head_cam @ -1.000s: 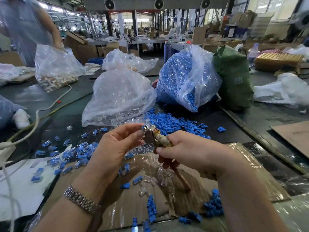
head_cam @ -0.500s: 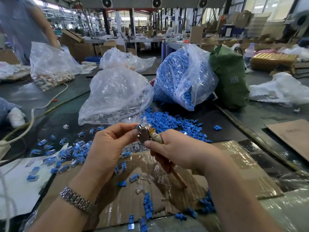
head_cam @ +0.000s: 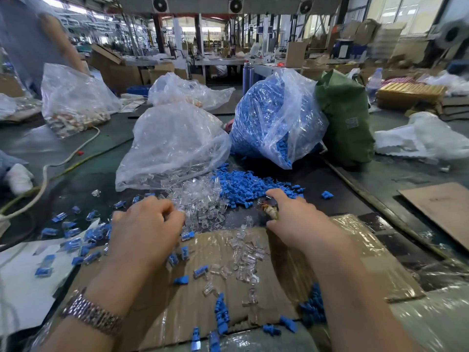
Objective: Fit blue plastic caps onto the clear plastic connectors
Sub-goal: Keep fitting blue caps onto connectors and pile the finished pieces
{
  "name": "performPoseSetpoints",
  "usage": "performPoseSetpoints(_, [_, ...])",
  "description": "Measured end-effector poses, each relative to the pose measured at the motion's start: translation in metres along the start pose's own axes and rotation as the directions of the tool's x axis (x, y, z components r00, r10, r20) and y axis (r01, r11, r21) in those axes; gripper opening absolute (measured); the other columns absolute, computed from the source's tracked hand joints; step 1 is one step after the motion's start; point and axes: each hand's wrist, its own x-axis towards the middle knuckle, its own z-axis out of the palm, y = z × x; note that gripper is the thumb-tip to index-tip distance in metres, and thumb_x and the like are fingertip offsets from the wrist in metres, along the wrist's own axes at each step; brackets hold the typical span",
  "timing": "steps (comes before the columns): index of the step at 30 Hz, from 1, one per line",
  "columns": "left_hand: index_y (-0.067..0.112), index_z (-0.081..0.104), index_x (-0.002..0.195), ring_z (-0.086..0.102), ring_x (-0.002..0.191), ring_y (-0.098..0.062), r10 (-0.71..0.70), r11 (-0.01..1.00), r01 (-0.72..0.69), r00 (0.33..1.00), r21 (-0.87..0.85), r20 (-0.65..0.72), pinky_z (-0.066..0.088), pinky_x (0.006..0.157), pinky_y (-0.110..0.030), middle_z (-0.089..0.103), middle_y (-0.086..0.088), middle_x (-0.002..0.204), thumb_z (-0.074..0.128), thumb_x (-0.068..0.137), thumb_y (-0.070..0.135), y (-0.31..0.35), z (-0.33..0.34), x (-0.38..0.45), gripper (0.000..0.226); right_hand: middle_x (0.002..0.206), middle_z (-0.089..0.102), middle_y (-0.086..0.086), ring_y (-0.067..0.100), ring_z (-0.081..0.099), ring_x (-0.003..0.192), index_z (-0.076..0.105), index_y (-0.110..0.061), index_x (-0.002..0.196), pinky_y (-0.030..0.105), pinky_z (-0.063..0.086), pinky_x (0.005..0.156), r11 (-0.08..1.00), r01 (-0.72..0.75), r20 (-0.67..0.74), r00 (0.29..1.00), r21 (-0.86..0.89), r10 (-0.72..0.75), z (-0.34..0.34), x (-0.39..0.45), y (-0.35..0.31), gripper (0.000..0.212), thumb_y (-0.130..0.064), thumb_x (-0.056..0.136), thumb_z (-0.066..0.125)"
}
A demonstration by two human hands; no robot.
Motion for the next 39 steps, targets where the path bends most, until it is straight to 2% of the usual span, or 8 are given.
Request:
performPoseSetpoints(3, [0.015, 0.063, 0.058, 0.049, 0.071, -0.011, -0.040, 0.967, 0.022, 0.997, 0.254, 0.066, 0.025, 0.077, -0.037, 0.051, 0.004, 0.075, 0.048, 0.093, 0.037, -0.004, 0.001, 0.001, 0.044, 0.137, 0.044, 0.014, 0.037, 0.045, 0.125, 0.030, -0.042, 0.145, 0.052, 0.040, 0.105, 0.996, -0.057, 0.013, 0.998, -0.063, 0.058, 0.004, 0.003, 0.001, 0.050, -0.036, 0.101, 0.053])
performPoseSetpoints(6, [0.027, 0.056, 0.057, 0.046, 0.076, -0.010, 0.073, 0.976, -0.078, 0.997, 0.203, 0.032, 0.024, 0.080, -0.036, 0.046, 0.010, 0.076, 0.050, 0.088, 0.041, 0.002, 0.007, -0.002, 0.034, 0.138, 0.044, 0.012, 0.036, 0.042, 0.128, 0.037, -0.041, 0.141, 0.053, 0.038, 0.106, 0.994, -0.069, 0.021, 0.997, -0.087, 0.071, 0.004, 0.004, -0.001, 0.048, -0.048, 0.097, 0.056])
performPoseSetpoints(9, [0.035, 0.068, 0.095, 0.048, 0.092, -0.004, 0.238, 0.970, -0.238, 0.971, 0.041, 0.020, 0.023, 0.089, -0.031, 0.052, 0.017, 0.093, 0.053, 0.092, 0.035, 0.012, 0.019, -0.004, 0.016, 0.139, 0.040, 0.013, 0.037, 0.038, 0.130, 0.041, -0.037, 0.139, 0.056, 0.034, 0.107, 0.992, -0.062, -0.007, 0.998, -0.105, 0.062, 0.005, 0.005, -0.007, 0.050, -0.056, 0.095, 0.056])
performPoseSetpoints(12, [0.044, 0.051, 0.139, 0.042, 0.125, -0.001, 0.302, 0.945, -0.316, 0.943, 0.083, 0.140, 0.016, 0.099, -0.030, 0.052, 0.022, 0.132, 0.042, 0.101, 0.038, 0.016, 0.036, -0.001, 0.040, 0.139, 0.040, 0.012, 0.035, 0.037, 0.132, 0.050, -0.026, 0.137, 0.054, 0.033, 0.106, 0.981, -0.004, -0.102, 0.995, -0.196, -0.016, 0.005, 0.013, -0.016, 0.046, -0.050, 0.098, 0.055])
performPoseSetpoints(17, [0.042, 0.033, 0.153, 0.035, 0.135, -0.005, 0.306, 0.931, -0.339, 0.927, 0.134, 0.217, 0.017, 0.104, -0.035, 0.041, 0.023, 0.152, 0.037, 0.104, 0.036, 0.012, 0.051, 0.001, 0.050, 0.138, 0.050, 0.014, 0.034, 0.049, 0.126, 0.047, -0.010, 0.138, 0.045, 0.037, 0.102, 0.965, 0.178, -0.090, 0.976, -0.191, -0.197, 0.011, 0.041, -0.043, 0.036, -0.014, 0.102, 0.045])
performPoseSetpoints(22, [0.042, 0.039, 0.150, 0.037, 0.128, -0.007, 0.336, 0.922, -0.367, 0.917, 0.127, 0.215, 0.017, 0.097, -0.035, 0.045, 0.021, 0.144, 0.038, 0.103, 0.035, 0.011, 0.054, 0.001, 0.047, 0.149, 0.043, 0.013, 0.036, 0.043, 0.135, 0.040, -0.016, 0.150, 0.048, 0.039, 0.110, 0.960, 0.246, -0.025, 0.967, -0.136, -0.252, 0.020, 0.055, -0.053, 0.053, -0.003, 0.099, 0.041])
performPoseSetpoints(31, [0.039, 0.070, 0.108, 0.054, 0.102, -0.014, 0.348, 0.934, -0.357, 0.907, -0.009, 0.237, 0.024, 0.092, -0.027, 0.046, 0.024, 0.106, 0.061, 0.097, 0.040, 0.007, 0.051, 0.005, 0.014, 0.109, 0.066, 0.009, 0.027, 0.057, 0.084, 0.069, -0.016, 0.119, 0.034, 0.045, 0.071, 0.947, 0.279, 0.013, 0.960, -0.161, -0.280, 0.021, 0.049, -0.063, 0.030, -0.003, 0.094, 0.059])
performPoseSetpoints(39, [0.040, 0.067, 0.098, 0.049, 0.093, 0.003, 0.365, 0.930, -0.343, 0.901, -0.131, 0.233, 0.033, 0.102, -0.036, 0.050, 0.023, 0.099, 0.064, 0.095, 0.040, 0.013, 0.045, 0.001, 0.004, 0.101, 0.070, 0.009, 0.029, 0.066, 0.092, 0.074, -0.015, 0.109, 0.042, 0.059, 0.086, 0.962, 0.266, -0.025, 0.963, -0.062, -0.267, 0.018, 0.038, -0.045, 0.021, -0.008, 0.096, 0.059])
